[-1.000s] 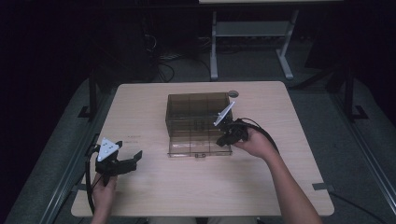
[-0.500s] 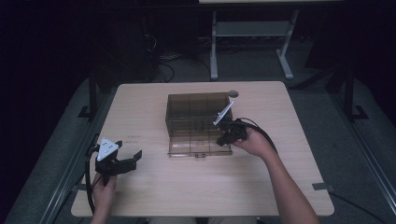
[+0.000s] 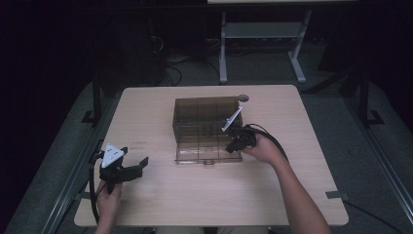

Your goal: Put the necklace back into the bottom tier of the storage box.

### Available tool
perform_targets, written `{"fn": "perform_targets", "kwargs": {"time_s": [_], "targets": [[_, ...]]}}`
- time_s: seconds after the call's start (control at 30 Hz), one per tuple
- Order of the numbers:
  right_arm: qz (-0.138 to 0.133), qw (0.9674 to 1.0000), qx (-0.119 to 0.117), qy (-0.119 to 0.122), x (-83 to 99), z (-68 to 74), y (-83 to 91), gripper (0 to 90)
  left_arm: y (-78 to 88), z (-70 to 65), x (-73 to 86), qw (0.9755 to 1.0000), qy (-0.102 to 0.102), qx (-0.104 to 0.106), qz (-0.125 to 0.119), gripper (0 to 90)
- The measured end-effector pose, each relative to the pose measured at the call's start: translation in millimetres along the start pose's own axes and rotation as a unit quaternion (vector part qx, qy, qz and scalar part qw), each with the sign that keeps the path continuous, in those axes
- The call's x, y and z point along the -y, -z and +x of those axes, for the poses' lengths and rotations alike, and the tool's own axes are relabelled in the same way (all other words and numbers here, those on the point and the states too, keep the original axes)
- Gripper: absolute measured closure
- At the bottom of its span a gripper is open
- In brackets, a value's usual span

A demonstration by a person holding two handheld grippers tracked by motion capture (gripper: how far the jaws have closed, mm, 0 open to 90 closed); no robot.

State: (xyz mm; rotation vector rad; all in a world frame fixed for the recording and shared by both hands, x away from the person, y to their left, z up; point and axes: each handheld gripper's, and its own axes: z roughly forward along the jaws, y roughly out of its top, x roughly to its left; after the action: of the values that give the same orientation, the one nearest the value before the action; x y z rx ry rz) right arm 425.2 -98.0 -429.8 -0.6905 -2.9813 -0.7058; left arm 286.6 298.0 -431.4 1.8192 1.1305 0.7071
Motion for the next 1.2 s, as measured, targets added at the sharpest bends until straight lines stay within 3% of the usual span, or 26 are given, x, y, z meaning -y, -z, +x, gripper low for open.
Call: {"fn": "perform_targets", "kwargs": {"time_s": [0.87,1.2], "targets": [[0.004,1.0,0.0,-0.006,3.3,-5.1,-8.2,84.3,-1.5,0.3,0.1,1.0,0.0,0.0,0.001,13.1],[0.001,1.0,0.003,-0.008,4.6,-2.6,-7.5,78.8,-0.4,-0.3,0.1,1.0,-0.002,0.002,-0.001,13.1]]}}
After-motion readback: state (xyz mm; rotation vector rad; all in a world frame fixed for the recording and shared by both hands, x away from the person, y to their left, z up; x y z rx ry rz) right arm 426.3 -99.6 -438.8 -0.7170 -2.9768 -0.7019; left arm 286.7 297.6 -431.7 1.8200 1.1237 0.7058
